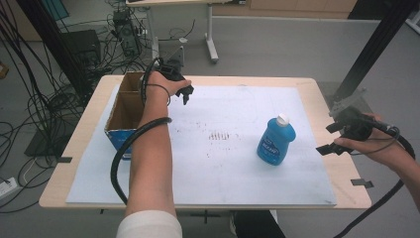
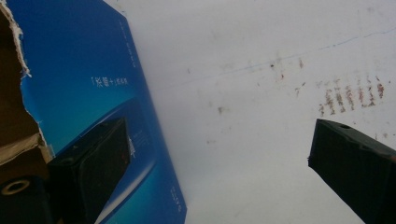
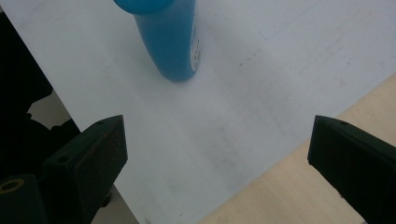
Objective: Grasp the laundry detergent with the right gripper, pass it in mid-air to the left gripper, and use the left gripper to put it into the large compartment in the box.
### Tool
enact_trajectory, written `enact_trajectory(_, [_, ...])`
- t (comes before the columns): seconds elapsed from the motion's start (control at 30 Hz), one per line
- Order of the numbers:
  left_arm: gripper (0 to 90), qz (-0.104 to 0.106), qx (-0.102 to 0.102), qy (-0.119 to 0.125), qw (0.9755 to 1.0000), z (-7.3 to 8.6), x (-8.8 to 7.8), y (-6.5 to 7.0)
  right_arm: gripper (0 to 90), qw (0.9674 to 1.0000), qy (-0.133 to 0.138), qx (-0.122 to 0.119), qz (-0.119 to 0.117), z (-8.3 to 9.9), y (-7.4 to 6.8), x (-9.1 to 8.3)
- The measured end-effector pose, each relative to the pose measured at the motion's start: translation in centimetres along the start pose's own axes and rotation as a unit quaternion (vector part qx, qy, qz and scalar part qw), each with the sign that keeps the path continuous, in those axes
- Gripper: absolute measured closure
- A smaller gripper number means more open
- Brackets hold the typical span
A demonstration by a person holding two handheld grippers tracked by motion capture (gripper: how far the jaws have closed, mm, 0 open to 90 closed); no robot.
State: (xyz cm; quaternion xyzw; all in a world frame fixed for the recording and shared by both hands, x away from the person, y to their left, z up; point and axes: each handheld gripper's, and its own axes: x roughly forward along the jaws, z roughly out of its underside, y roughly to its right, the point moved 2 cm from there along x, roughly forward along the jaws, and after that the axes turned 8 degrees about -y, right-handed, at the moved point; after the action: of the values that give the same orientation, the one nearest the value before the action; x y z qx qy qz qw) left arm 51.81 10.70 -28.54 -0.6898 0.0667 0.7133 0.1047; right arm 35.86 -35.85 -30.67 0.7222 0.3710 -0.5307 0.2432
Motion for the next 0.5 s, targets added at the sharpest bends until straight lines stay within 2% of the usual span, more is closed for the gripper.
enact_trajectory(0.13, [6.0, -0.002, 0.003, -0.001, 1.0000, 0.0, 0.0, 0.1, 4.5, 0.9998, 0.017, 0.006, -0.003, 0.2, -0.3, 0.9])
enact_trajectory(0.5, [6.1, -0.002, 0.003, -0.002, 1.0000, 0.0, 0.2, 0.3, 4.3, 0.9994, 0.033, 0.008, -0.001, 0.4, -0.8, 2.7])
